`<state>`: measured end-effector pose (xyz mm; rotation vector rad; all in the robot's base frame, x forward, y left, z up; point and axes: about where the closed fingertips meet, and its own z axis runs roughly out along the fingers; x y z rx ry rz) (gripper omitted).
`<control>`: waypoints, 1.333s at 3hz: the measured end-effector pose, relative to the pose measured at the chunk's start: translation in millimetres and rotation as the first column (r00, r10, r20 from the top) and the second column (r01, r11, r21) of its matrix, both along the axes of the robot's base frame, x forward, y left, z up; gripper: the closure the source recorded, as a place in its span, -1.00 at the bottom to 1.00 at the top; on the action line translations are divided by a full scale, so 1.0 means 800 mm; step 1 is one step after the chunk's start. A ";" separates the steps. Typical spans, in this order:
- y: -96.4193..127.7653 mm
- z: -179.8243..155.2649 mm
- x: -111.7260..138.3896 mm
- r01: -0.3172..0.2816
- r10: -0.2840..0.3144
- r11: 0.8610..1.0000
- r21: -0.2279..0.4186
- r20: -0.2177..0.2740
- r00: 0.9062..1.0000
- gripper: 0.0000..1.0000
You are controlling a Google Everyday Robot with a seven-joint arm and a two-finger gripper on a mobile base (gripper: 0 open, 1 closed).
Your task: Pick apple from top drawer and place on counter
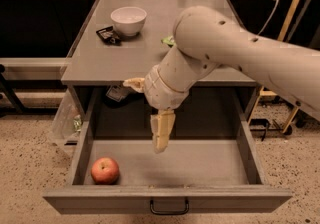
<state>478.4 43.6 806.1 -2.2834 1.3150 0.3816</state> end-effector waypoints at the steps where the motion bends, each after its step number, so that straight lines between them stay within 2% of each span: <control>1: 0.043 -0.038 0.005 -0.127 0.128 0.990 0.054 -0.001 0.992 -1.00; 2: 0.083 -0.081 0.005 -0.275 0.278 0.955 0.114 -0.016 0.960 -1.00; 3: 0.084 -0.081 0.005 -0.275 0.278 0.955 0.114 -0.016 0.960 -1.00; 4: 0.080 -0.100 0.009 -0.278 0.283 0.955 0.104 -0.036 0.958 -1.00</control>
Offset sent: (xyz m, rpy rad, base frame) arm 0.0043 0.0993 -0.0930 0.1720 0.0567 0.4336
